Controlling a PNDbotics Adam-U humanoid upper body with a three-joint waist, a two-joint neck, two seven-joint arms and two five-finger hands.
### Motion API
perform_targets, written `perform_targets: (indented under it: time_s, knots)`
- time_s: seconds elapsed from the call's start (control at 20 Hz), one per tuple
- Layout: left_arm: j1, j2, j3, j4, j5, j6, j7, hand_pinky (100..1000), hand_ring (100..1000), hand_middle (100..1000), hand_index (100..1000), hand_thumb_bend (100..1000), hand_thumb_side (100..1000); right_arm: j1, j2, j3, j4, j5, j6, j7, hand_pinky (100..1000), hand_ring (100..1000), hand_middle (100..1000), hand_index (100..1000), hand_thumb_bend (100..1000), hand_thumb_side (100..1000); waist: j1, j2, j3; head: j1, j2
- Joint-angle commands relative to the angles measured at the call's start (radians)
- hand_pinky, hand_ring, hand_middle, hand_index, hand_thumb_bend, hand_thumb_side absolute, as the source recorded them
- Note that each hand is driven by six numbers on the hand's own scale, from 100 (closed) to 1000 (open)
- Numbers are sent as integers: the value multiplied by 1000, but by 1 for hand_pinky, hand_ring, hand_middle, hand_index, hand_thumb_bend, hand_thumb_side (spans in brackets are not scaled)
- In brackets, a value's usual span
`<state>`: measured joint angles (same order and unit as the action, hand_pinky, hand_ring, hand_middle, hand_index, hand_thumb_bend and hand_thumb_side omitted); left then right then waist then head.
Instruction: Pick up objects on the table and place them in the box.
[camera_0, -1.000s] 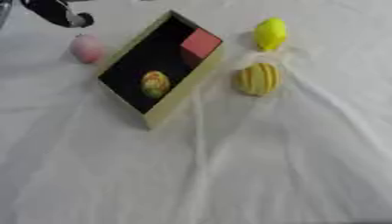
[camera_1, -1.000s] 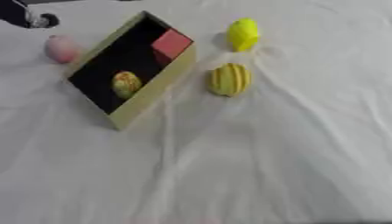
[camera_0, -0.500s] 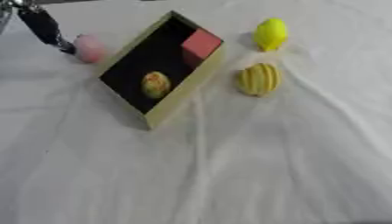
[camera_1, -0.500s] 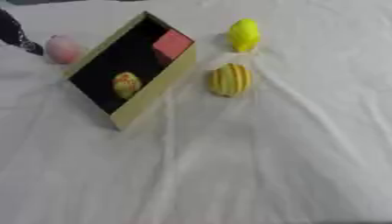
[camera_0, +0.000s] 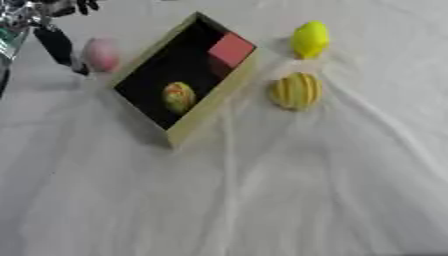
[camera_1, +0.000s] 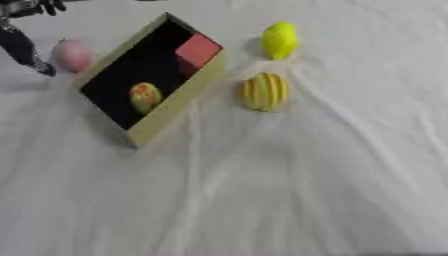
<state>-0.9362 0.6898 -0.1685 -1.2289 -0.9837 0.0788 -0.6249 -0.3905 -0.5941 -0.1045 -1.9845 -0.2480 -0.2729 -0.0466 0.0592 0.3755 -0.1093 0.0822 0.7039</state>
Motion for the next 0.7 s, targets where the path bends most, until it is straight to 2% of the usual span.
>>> perform_targets:
  time_s: [0.05, 0.2, 0.35, 0.7]
  knots:
    - [-26, 8, 17, 21, 14, 7, 38, 808, 817, 759, 905, 672, 100, -6, -18, -7, -15, -3, 2, 3, 910, 838, 650, 870, 100, 690, -4, -18, 0, 4, 0]
    - [-33, -1, 22, 43, 37, 18, 71, 801, 810, 750, 897, 577, 114, -4, -17, -6, -15, -1, 7, 5, 911, 839, 649, 870, 100, 689, -4, -16, -2, 4, 0]
    - [-38, -6, 22, 62, 46, 27, 83, 796, 811, 746, 890, 551, 100, -4, -16, -4, -15, -1, 9, 6, 912, 839, 648, 871, 100, 690, -4, -15, -1, 4, 1]
    - [-46, -23, 18, 135, -30, 22, 69, 789, 820, 753, 882, 593, 100, -5, -14, -3, -15, -4, 7, 11, 912, 840, 648, 872, 100, 689, -7, -12, -3, 7, 0]
